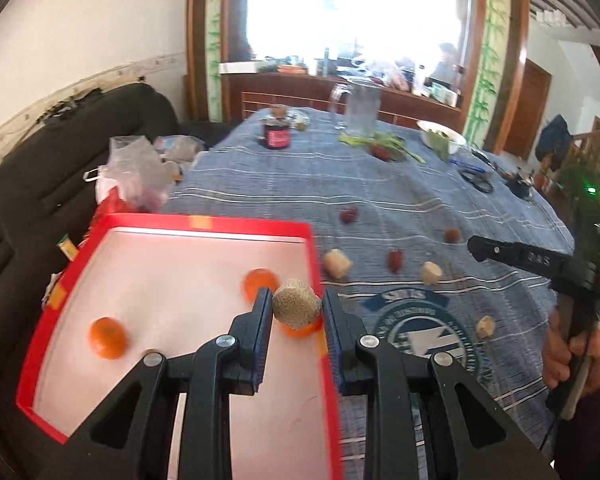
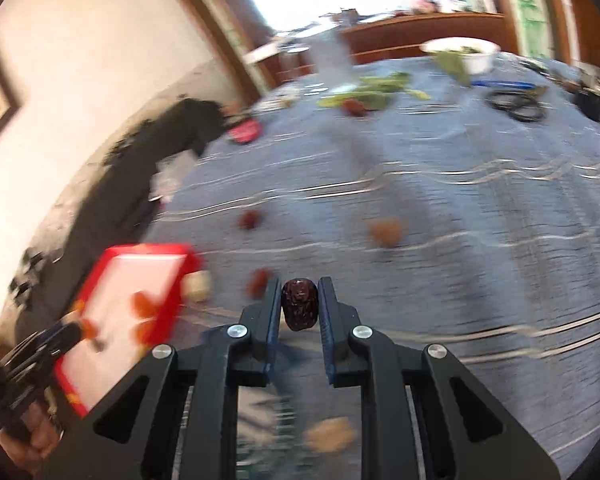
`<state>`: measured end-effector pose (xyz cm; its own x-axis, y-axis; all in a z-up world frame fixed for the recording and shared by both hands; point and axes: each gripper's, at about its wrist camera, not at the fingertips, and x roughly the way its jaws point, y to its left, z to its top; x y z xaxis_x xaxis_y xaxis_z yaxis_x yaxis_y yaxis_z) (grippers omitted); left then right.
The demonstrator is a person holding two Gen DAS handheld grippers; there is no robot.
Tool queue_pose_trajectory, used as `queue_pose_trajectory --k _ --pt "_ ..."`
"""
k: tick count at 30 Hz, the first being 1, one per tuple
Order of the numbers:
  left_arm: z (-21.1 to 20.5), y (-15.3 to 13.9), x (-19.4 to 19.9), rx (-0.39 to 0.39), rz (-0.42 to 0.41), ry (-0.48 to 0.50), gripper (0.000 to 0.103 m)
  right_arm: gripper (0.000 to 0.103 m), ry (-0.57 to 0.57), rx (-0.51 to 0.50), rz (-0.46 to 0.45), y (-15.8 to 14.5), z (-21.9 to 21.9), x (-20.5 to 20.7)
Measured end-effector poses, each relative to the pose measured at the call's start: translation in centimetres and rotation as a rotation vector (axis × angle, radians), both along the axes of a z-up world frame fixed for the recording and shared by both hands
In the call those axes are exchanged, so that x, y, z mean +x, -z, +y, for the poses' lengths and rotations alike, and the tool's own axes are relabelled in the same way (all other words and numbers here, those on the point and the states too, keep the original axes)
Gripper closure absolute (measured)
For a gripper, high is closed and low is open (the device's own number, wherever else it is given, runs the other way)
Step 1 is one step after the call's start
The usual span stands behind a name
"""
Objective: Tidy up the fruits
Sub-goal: 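Carry the date and beige cube over the tray with both grippers, then open the left gripper to drop the beige cube while the right lowers the date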
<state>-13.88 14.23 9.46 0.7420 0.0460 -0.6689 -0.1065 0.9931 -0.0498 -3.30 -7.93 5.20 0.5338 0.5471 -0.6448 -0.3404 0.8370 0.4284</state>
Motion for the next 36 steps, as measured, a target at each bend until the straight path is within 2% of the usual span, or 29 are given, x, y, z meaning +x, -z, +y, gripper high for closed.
queue_pose_trajectory --k 8,16,25,36 --pt "3.8 0.6 -1.7 0.003 -0.011 -0.084 0.078 0.082 -0.217 -0.009 -0.034 -1.2 9.7 -4.8" --pt "6.6 1.8 -2.8 0.007 -0.002 -0.146 0.078 0.083 -0.351 -0.047 -0.054 -0.9 15.1 -8.1" --pt "8.3 2.6 -3.7 0.03 0.015 -0.187 0.078 0.082 -0.427 -0.115 -0.036 1.2 18.7 -9.2" --pt "9.0 3.7 -3.5 0.022 0.05 -0.195 0.078 0.082 -0.47 -0.175 -0.021 2.9 20.6 -9.8"
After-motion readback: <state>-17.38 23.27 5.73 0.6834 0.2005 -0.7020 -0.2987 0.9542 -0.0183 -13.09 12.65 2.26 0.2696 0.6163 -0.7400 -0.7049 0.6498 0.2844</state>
